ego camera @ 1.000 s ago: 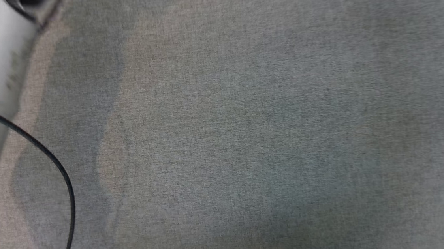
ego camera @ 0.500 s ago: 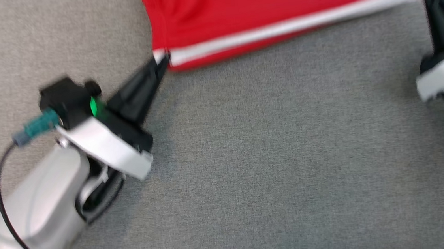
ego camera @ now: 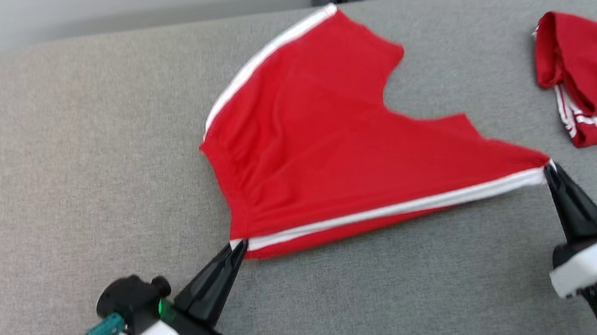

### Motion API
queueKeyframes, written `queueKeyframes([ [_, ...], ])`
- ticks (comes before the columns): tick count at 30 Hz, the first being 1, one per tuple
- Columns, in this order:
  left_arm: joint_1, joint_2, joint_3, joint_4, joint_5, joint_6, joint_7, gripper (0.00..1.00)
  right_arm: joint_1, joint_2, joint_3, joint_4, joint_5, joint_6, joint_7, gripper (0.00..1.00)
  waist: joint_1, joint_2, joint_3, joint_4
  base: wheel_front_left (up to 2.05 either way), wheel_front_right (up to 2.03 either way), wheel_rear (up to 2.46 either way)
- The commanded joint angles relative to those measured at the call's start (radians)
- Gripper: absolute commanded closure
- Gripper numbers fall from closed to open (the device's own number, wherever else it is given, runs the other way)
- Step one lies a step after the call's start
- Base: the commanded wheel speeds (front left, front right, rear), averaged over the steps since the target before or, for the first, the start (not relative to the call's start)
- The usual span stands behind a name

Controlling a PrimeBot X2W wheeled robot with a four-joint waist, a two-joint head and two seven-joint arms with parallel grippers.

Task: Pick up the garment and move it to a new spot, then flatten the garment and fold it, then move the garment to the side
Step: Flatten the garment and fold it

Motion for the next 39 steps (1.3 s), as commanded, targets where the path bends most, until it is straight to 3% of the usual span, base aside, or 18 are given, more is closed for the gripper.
queueKeyframes([
  [1, 0.035, 0.009, 0.022, -0.007, 0.01, 0.001, -0.003, 1.0, 0.037, -0.002, -0.023, -0.015, -0.008, -0.003, 0.0, 1.0, -0.0001, 0.0, -0.052, -0.019, 0.0, 0.0, 0.0],
  [4, 0.105, 0.006, 0.045, -0.046, 0.017, 0.001, -0.003, 1.0, 0.121, 0.007, -0.066, -0.053, -0.02, -0.004, 0.0, 1.0, -0.0001, 0.0, -0.075, -0.025, 0.0, 0.0, 0.0],
  [9, 0.16, 0.037, 0.001, -0.11, 0.021, 0.0, 0.021, 1.0, 0.196, 0.003, -0.104, -0.104, -0.029, -0.004, 0.0, 1.0, -0.0001, 0.0, -0.086, -0.027, 0.0, 0.0, 0.0],
  [18, 0.053, -0.029, -0.044, -0.127, -0.081, 0.0, 0.054, 1.0, -0.004, -0.014, -0.082, -0.069, 0.011, -0.003, 0.094, 1.0, -0.0001, 0.0, -0.015, 0.024, 0.0, 0.0, 0.0],
  [26, -0.082, -0.118, -0.033, -0.077, -0.231, 0.0, 0.01, 1.0, -0.301, -0.023, -0.041, 0.083, 0.011, -0.002, 0.148, 1.0, -0.0001, 0.0, 0.067, 0.121, 0.0, 0.0, 0.0],
  [32, -0.187, -0.207, -0.036, 0.029, -0.217, 0.0, -0.001, 1.0, -0.533, -0.014, 0.032, 0.276, -0.035, -0.002, 0.179, 1.0, -0.0001, 0.0, 0.128, 0.194, 0.0, 0.0, 0.0],
  [39, -0.248, -0.328, 0.057, 0.143, -0.18, 0.011, -0.003, 1.0, -0.751, -0.002, 0.146, 0.483, -0.069, -0.002, 0.156, 1.0, -0.0001, 0.0, 0.182, 0.265, 0.0, 0.0, 0.0],
])
